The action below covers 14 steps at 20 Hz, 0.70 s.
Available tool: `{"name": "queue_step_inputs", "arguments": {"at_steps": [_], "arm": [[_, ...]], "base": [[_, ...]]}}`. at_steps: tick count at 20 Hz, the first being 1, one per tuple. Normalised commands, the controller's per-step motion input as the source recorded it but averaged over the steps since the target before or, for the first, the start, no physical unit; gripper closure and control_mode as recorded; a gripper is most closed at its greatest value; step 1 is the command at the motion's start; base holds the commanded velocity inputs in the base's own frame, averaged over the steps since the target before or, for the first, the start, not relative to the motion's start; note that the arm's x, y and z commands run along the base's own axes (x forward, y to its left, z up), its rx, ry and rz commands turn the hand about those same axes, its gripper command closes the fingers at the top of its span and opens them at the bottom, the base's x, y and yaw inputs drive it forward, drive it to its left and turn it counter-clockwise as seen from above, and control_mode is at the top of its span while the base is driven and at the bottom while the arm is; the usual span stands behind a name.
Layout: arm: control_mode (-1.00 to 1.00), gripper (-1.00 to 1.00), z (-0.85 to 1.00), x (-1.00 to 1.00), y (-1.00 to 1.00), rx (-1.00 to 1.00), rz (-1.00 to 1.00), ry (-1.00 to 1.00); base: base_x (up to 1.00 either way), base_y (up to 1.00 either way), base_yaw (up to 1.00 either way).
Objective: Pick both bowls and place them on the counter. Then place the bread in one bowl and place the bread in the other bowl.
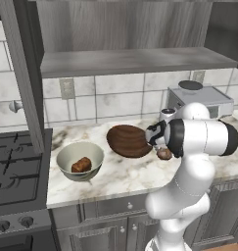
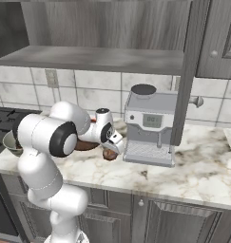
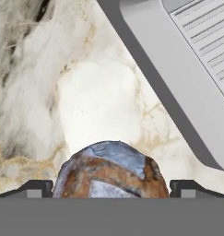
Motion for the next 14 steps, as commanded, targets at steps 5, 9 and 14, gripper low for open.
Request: {"name": "queue_step_inputs", "arguments": {"at_steps": [5, 9, 14], "arm": [[-1.0, -1.0, -0.22, -0.26, 0.0, 0.0, -0.02, 0.0], [-1.0, -1.0, -0.28, -0.25, 0.0, 0.0, -0.04, 0.0], [-1.0, 1.0, -0.34, -0.25, 0.06, 0.0, -0.05, 0.0]], "base": [[0.0, 0.0, 0.0], [0.0, 0.0, 0.0], [0.0, 0.0, 0.0]]}}
